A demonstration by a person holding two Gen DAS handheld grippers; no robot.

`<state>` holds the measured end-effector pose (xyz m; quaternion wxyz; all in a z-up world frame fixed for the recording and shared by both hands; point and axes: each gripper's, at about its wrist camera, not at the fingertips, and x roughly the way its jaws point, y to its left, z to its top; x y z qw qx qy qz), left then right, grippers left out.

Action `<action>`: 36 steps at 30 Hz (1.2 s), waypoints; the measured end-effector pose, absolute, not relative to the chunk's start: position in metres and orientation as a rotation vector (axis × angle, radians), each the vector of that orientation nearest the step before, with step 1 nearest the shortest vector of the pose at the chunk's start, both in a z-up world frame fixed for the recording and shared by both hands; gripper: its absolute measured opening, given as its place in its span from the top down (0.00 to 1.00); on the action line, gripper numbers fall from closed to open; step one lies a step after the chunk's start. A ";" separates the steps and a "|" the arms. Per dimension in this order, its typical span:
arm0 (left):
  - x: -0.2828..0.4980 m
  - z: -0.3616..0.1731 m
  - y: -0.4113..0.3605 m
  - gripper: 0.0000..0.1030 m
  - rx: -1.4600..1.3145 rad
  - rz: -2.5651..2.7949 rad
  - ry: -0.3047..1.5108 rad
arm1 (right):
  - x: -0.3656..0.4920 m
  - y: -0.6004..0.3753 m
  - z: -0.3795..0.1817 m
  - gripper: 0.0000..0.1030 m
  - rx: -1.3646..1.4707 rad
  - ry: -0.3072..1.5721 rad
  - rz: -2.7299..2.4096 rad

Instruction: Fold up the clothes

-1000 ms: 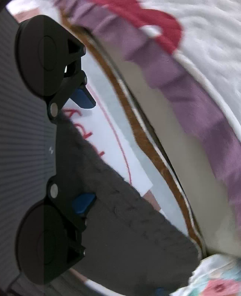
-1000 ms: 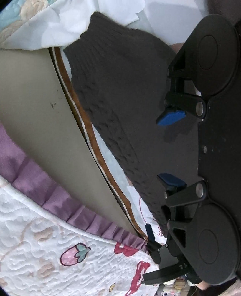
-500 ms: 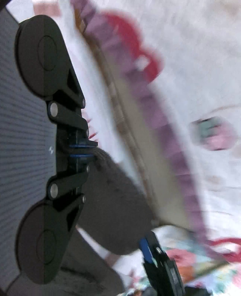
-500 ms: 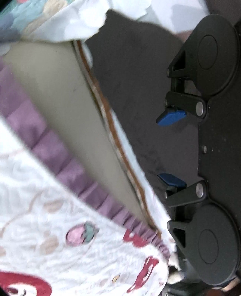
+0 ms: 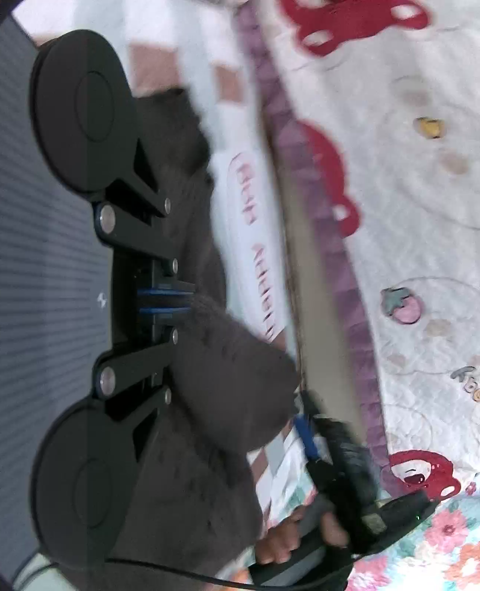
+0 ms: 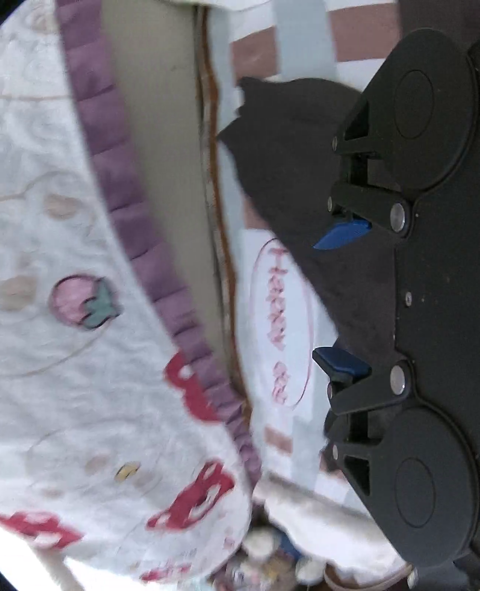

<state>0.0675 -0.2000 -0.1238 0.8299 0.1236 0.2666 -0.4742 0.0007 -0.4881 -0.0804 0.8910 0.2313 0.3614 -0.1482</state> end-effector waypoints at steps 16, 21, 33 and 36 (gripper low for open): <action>0.092 -0.136 -0.158 0.78 -0.017 -1.047 0.941 | 0.047 -0.464 -0.115 0.37 0.568 0.854 -0.343; 0.097 -0.135 -0.149 0.80 -0.040 -0.937 0.854 | 0.069 -0.471 -0.134 0.37 0.710 0.983 -0.358; 0.119 -0.157 -0.130 0.78 -0.127 -0.896 0.894 | 0.097 -0.469 -0.156 0.28 0.449 1.013 -0.573; 0.122 -0.163 -0.125 0.78 -0.139 -0.888 0.914 | 0.089 -0.460 -0.154 0.83 0.391 0.945 -0.546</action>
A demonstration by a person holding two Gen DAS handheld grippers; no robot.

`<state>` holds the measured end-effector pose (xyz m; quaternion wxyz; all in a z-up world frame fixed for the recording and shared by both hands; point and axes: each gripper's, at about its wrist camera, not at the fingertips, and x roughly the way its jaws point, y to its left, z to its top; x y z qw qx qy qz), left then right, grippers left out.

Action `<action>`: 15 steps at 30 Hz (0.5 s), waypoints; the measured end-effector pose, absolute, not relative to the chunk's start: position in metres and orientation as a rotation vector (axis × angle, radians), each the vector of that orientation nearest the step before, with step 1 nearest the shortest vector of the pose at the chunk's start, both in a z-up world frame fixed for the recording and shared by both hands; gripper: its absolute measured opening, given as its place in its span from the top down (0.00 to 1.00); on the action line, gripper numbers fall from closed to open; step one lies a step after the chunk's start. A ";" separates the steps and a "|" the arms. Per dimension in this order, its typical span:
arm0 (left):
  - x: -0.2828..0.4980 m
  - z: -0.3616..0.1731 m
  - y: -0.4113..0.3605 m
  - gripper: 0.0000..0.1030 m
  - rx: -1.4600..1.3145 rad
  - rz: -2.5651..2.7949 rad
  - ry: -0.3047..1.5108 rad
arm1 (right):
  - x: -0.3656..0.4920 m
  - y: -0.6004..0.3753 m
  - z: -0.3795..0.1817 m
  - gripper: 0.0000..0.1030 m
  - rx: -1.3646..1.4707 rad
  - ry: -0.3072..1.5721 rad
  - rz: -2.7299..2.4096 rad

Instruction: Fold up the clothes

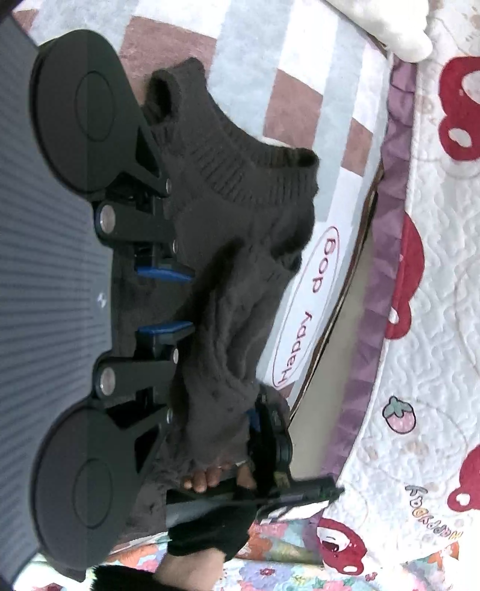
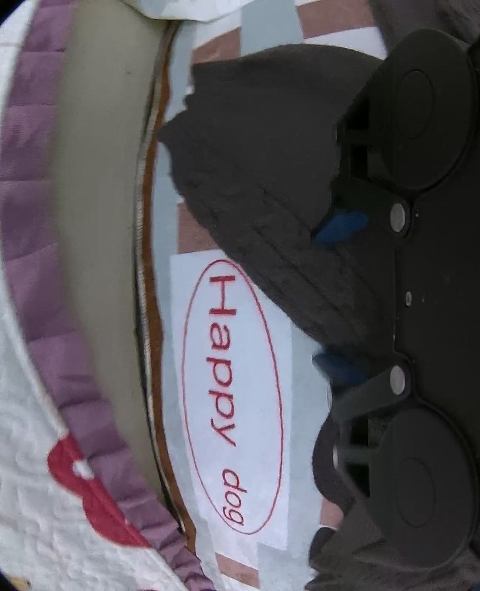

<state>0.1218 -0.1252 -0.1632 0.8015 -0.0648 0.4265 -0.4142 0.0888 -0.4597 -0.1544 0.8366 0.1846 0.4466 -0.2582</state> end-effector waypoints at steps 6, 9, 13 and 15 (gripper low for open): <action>0.123 -0.161 -0.121 0.78 -0.200 -0.919 0.942 | 0.012 -0.439 -0.077 0.91 0.273 0.619 -0.563; 0.118 -0.158 -0.124 0.77 -0.153 -0.910 0.919 | -0.071 -0.404 -0.030 0.91 0.241 0.493 -0.572; 0.114 -0.164 -0.127 0.76 -0.153 -0.896 0.944 | -0.160 -0.372 -0.043 0.90 0.439 0.606 -0.519; 0.111 -0.165 -0.130 0.74 -0.157 -0.902 0.960 | -0.180 -0.361 -0.077 0.90 0.565 0.754 -0.491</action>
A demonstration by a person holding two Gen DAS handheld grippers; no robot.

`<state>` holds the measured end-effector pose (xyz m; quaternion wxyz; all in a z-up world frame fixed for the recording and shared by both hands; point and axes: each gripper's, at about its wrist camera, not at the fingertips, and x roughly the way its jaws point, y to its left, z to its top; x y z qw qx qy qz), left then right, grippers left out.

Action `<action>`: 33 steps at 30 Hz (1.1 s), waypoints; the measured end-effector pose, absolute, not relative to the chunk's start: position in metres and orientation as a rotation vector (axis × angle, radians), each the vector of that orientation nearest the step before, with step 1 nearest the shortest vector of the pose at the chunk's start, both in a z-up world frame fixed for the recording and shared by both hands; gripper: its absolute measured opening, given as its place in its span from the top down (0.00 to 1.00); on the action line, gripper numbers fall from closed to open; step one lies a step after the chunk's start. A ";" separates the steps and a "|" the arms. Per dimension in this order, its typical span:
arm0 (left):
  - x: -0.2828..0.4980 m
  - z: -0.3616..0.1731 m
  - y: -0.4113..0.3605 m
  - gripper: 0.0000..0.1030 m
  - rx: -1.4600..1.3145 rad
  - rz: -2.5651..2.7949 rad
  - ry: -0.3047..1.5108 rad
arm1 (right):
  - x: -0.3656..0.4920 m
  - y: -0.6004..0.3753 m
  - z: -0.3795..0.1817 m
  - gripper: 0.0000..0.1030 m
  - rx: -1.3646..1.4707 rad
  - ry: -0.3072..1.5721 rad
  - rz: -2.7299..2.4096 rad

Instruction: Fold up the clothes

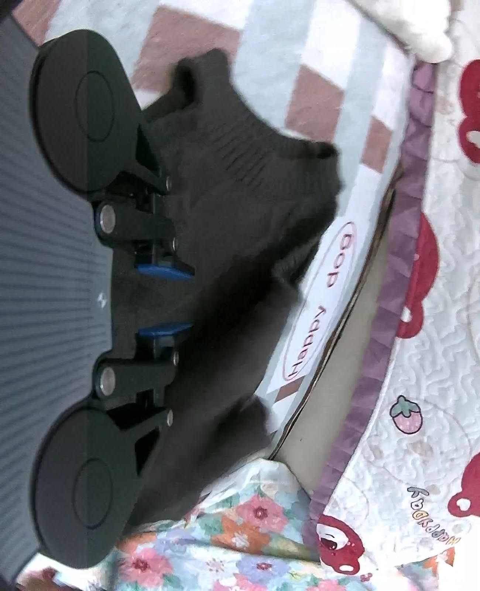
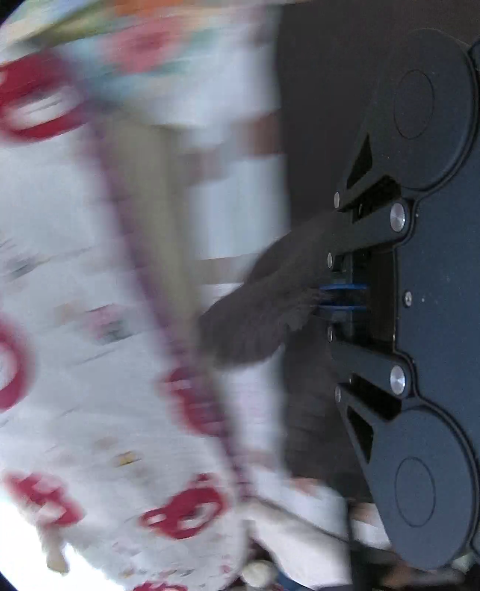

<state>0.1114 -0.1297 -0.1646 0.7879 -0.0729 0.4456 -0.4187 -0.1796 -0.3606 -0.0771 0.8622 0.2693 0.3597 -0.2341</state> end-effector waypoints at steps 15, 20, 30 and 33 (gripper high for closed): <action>0.043 -0.153 -0.173 0.68 0.063 -1.075 0.929 | -0.094 -0.327 -0.066 0.38 0.109 0.894 -0.154; 0.023 -0.160 -0.185 0.66 0.167 -1.038 0.938 | -0.065 -0.324 -0.123 0.33 -0.074 1.035 -0.147; 0.014 -0.146 -0.187 0.62 0.166 -1.036 0.915 | -0.166 -0.342 -0.056 0.90 0.014 0.714 -0.414; 0.011 -0.145 -0.191 0.60 0.179 -1.035 0.915 | -0.217 -0.354 -0.057 0.90 0.117 0.704 -0.591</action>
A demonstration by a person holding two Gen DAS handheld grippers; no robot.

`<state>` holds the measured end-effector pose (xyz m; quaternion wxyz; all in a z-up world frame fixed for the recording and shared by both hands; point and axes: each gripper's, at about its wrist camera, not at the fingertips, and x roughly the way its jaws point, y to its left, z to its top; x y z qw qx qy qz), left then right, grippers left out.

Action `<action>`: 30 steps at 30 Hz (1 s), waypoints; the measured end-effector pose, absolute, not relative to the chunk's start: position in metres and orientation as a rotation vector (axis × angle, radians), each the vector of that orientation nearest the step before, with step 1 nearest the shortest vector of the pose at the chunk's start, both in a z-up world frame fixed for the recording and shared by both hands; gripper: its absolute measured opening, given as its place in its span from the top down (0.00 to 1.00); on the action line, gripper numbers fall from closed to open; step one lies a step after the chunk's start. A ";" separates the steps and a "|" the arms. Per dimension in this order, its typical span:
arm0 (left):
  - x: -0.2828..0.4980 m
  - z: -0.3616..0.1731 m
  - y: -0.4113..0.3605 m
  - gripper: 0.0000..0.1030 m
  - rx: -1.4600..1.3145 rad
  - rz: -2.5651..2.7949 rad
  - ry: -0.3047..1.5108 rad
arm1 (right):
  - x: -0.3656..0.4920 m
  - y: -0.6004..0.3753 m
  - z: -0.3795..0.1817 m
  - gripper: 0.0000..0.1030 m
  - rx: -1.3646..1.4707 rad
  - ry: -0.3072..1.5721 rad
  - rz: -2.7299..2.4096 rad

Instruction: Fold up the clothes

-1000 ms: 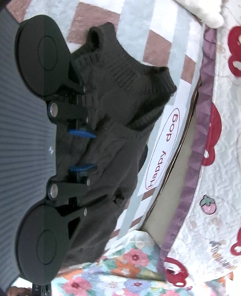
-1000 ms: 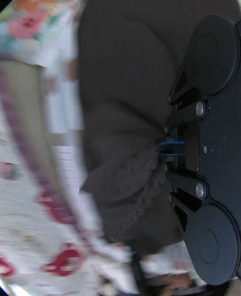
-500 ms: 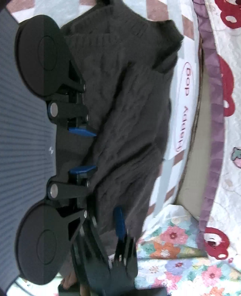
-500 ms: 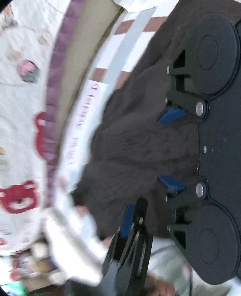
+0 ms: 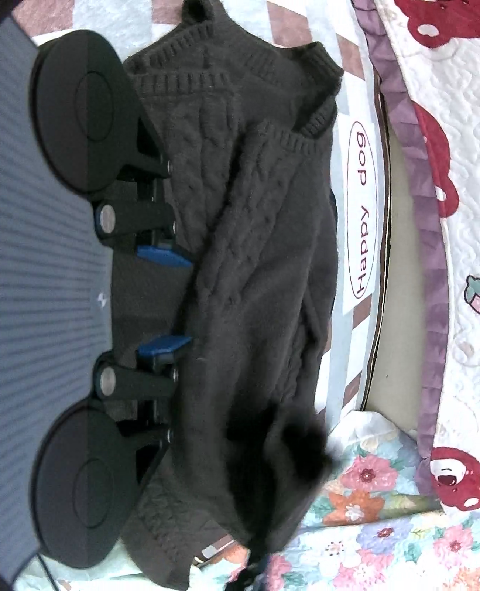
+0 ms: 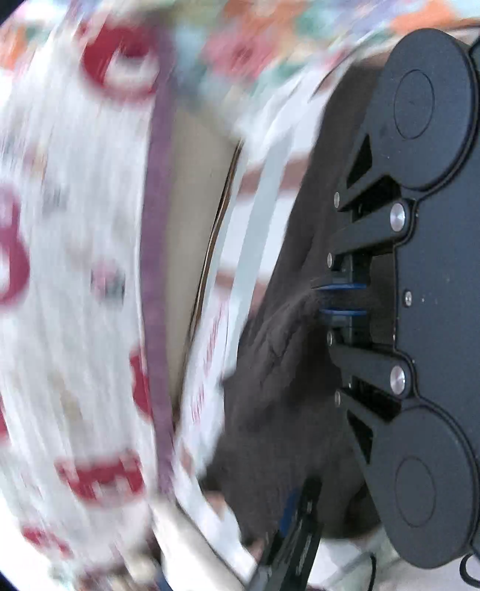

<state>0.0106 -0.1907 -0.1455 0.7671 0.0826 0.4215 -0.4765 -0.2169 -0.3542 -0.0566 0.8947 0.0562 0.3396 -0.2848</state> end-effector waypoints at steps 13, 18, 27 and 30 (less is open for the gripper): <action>0.008 -0.149 -0.202 0.53 0.061 -1.087 0.999 | -0.309 -0.395 -0.094 0.49 0.598 0.768 -0.670; -0.009 -0.144 -0.226 0.53 0.073 -1.118 1.021 | -0.245 -0.366 -0.088 0.32 0.207 0.811 -0.383; -0.015 -0.141 -0.241 0.56 0.196 -1.025 0.997 | -0.220 -0.402 -0.106 0.90 0.013 0.811 -0.462; -0.013 -0.125 -0.244 0.56 0.180 -1.016 0.936 | -0.259 -0.424 -0.078 0.90 0.364 0.634 -0.579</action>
